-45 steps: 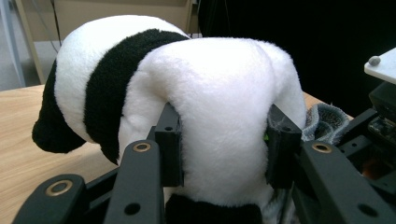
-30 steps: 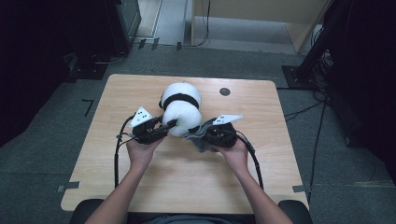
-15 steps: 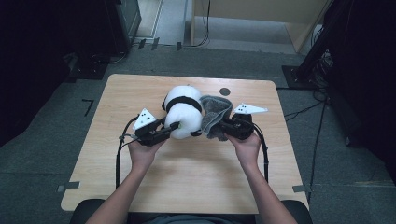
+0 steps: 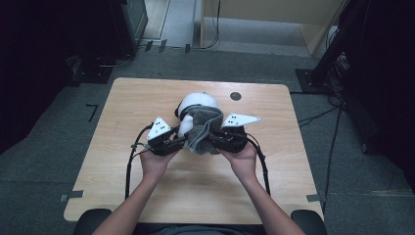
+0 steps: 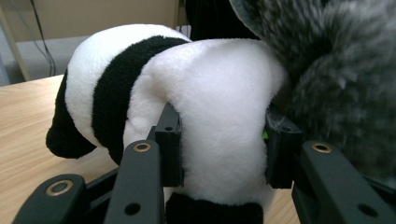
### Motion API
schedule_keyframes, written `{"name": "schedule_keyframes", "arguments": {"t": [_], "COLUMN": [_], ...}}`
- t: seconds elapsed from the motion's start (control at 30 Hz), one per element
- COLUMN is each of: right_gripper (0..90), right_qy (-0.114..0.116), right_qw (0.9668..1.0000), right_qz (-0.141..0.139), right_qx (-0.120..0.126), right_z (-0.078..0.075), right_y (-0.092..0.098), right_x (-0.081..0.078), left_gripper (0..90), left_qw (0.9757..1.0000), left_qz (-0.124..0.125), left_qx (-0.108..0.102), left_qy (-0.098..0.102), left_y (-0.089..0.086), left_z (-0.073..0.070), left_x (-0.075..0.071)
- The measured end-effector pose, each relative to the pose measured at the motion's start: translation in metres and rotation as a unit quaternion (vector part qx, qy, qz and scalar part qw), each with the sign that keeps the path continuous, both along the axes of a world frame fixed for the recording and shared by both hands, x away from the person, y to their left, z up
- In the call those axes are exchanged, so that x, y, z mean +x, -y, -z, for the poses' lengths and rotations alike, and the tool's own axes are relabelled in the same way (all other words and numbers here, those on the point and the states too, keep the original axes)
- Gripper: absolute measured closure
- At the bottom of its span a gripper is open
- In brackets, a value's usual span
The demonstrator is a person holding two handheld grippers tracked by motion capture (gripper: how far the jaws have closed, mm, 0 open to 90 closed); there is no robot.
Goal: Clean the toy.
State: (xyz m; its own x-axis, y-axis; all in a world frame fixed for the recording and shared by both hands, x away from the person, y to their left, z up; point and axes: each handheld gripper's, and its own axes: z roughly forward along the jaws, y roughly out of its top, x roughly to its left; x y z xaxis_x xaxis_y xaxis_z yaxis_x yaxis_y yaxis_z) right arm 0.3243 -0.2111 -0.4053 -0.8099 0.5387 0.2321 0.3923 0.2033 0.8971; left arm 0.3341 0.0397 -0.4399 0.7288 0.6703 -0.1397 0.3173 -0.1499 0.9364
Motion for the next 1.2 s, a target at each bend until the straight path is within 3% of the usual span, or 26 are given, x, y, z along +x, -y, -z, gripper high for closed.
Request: {"name": "schedule_keyframes", "arguments": {"t": [0.23,0.57,0.7,1.07,1.2], "right_gripper": [79.1,79.2,79.1,78.9,78.9], "right_qy": [-0.007,-0.027,-0.031,-0.053,-0.072], "right_qw": [0.9988,0.9968,0.9960,0.9922,0.9912], "right_qz": [-0.025,-0.027,-0.021,0.011,0.032], "right_qx": [-0.042,-0.070,-0.081,-0.112,-0.106], "right_z": [0.019,0.036,0.043,0.059,0.063], "right_y": [-0.018,-0.014,-0.009,0.004,0.019], "right_x": [-0.003,0.002,0.005,0.018,0.022], "left_gripper": [58.6,58.5,58.6,58.5,58.6], "left_qw": [0.9998,0.9994,0.9994,0.9986,0.9985], "left_qz": [-0.014,-0.026,-0.030,-0.036,-0.043], "left_qx": [-0.008,-0.022,-0.019,-0.035,-0.030], "left_qy": [0.008,0.001,0.004,0.015,0.017], "left_y": [-0.006,-0.016,-0.018,-0.030,-0.035], "left_z": [-0.003,-0.003,-0.003,-0.007,-0.007], "left_x": [0.001,0.005,0.006,0.006,0.008]}}
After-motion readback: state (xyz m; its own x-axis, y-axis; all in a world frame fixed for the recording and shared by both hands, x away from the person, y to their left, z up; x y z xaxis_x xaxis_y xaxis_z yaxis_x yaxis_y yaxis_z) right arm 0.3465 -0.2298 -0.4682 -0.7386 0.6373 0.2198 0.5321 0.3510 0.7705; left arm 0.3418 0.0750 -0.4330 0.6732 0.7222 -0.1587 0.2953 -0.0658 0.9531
